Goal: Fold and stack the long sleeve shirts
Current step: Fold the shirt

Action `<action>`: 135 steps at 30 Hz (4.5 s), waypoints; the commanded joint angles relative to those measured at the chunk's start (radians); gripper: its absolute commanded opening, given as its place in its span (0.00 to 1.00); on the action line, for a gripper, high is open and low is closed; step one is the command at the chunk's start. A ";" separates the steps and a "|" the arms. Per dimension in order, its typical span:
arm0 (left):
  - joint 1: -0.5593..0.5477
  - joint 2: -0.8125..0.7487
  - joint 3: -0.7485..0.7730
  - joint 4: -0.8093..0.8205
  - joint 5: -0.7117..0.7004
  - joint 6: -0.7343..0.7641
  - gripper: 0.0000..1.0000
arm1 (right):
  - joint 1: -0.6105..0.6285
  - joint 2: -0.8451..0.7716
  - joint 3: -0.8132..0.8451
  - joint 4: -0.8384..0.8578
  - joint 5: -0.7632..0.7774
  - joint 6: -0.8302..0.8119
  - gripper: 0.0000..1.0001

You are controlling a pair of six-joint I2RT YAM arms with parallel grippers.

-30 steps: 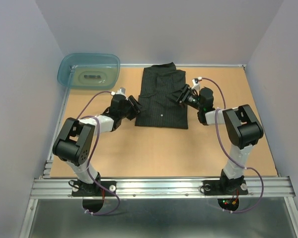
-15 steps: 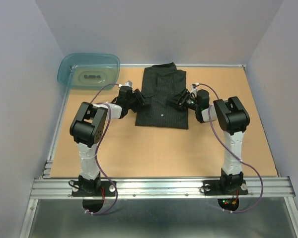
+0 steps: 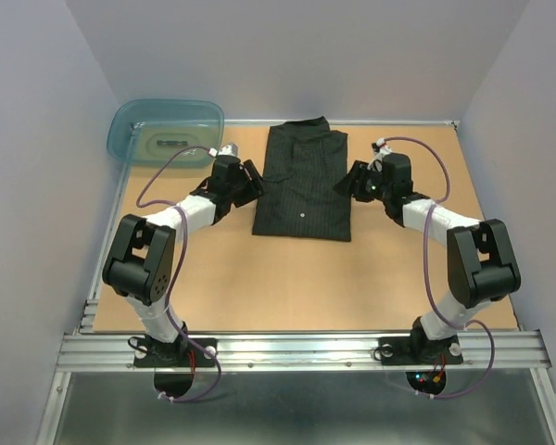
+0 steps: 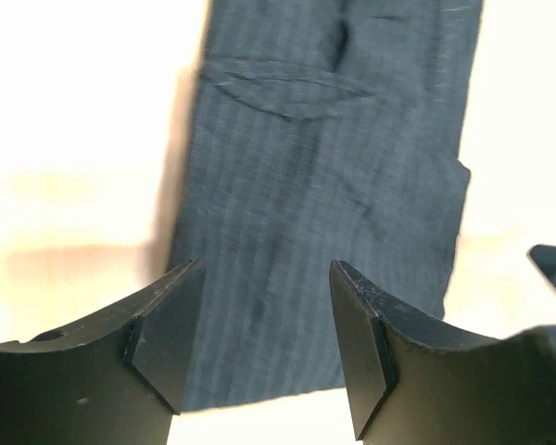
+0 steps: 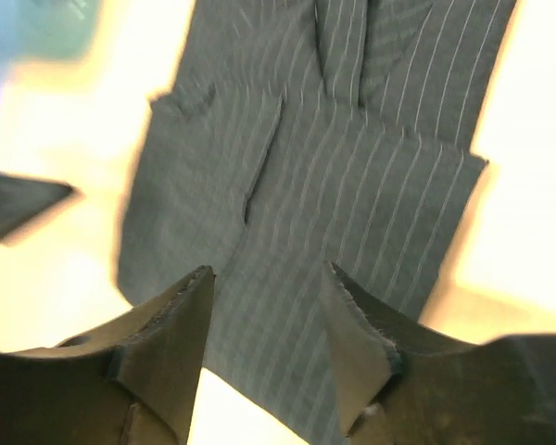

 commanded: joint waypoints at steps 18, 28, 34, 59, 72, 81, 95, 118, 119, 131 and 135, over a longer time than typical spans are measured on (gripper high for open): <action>-0.083 0.185 0.140 -0.274 -0.193 0.201 0.64 | 0.586 0.092 0.016 -0.504 0.226 -0.071 0.32; 0.104 0.062 0.220 -0.284 -0.222 0.276 0.64 | 0.733 0.030 0.251 -0.493 0.371 0.032 0.46; 0.111 -0.159 0.124 -0.291 -0.170 0.279 0.68 | 0.512 -0.127 0.188 -0.533 0.479 -0.074 0.51; -0.130 0.042 0.027 -0.267 -0.182 0.227 0.69 | 0.110 -0.181 0.006 -0.534 0.364 -0.125 0.56; -0.109 -0.168 0.059 -0.299 -0.233 0.237 0.92 | 0.399 -0.241 -0.074 -0.427 0.396 -0.030 0.57; -0.072 -0.435 -0.383 -0.088 0.023 -0.061 0.98 | 0.417 -0.248 -0.116 -0.390 0.379 0.021 0.60; -0.072 -0.328 -0.518 0.066 0.097 -0.138 0.79 | 0.492 -0.279 -0.139 -0.364 0.333 -0.137 0.67; -0.084 -0.308 -0.461 0.008 0.179 -0.140 0.13 | 0.885 -0.089 -0.057 -0.218 0.614 -0.596 0.73; -0.084 -0.308 -0.455 0.003 0.181 -0.140 0.13 | 0.899 -0.071 -0.054 -0.208 0.628 -0.607 0.73; -0.084 -0.319 -0.424 -0.034 0.213 -0.144 0.13 | 0.966 0.092 -0.036 -0.050 0.773 -0.761 0.73; -0.084 -0.316 -0.421 -0.032 0.230 -0.153 0.13 | 0.971 0.127 -0.034 -0.013 0.809 -0.791 0.70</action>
